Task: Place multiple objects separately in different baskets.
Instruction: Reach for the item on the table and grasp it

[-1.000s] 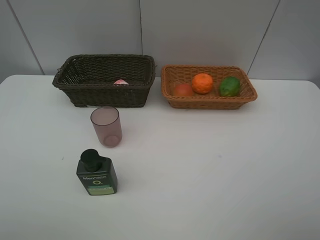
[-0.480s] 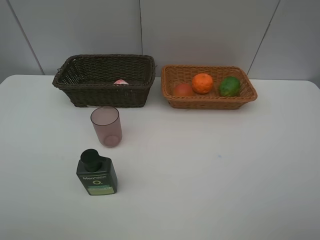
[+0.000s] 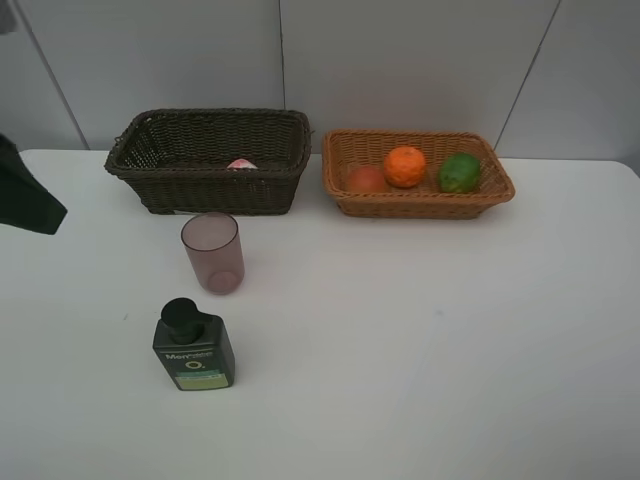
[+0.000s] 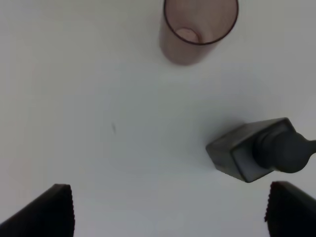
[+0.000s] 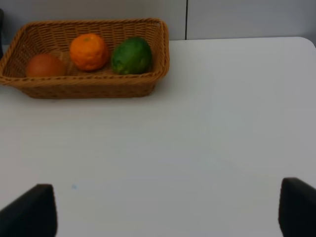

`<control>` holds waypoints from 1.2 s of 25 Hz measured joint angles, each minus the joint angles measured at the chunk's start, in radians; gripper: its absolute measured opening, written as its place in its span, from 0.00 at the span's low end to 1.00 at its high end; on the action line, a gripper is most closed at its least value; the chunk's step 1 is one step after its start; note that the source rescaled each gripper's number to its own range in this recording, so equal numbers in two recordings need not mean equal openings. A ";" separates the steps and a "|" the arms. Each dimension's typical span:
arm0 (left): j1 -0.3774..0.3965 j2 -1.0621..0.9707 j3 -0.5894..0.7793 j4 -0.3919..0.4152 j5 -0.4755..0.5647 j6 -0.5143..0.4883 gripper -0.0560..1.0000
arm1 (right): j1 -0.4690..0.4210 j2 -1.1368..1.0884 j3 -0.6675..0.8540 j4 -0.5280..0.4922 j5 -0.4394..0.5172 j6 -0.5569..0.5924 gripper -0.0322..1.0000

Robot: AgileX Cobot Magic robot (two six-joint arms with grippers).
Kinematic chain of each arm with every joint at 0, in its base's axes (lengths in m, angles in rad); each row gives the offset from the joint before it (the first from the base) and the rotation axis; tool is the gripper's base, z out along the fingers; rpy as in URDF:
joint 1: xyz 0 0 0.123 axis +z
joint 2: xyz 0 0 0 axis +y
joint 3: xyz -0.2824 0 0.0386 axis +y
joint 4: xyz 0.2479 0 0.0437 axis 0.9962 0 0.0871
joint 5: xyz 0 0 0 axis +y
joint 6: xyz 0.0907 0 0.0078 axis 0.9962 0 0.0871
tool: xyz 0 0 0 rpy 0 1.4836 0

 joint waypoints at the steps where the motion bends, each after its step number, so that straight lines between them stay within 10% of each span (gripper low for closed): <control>1: -0.028 0.049 -0.025 0.010 0.007 0.022 1.00 | 0.000 0.000 0.000 0.000 0.000 0.000 0.96; 14: -0.473 0.242 -0.139 0.115 0.116 0.375 1.00 | 0.000 0.000 0.000 0.000 0.000 0.000 0.96; 30: -0.516 0.480 -0.139 0.189 0.037 0.351 1.00 | 0.000 0.000 0.000 0.000 -0.001 0.001 0.96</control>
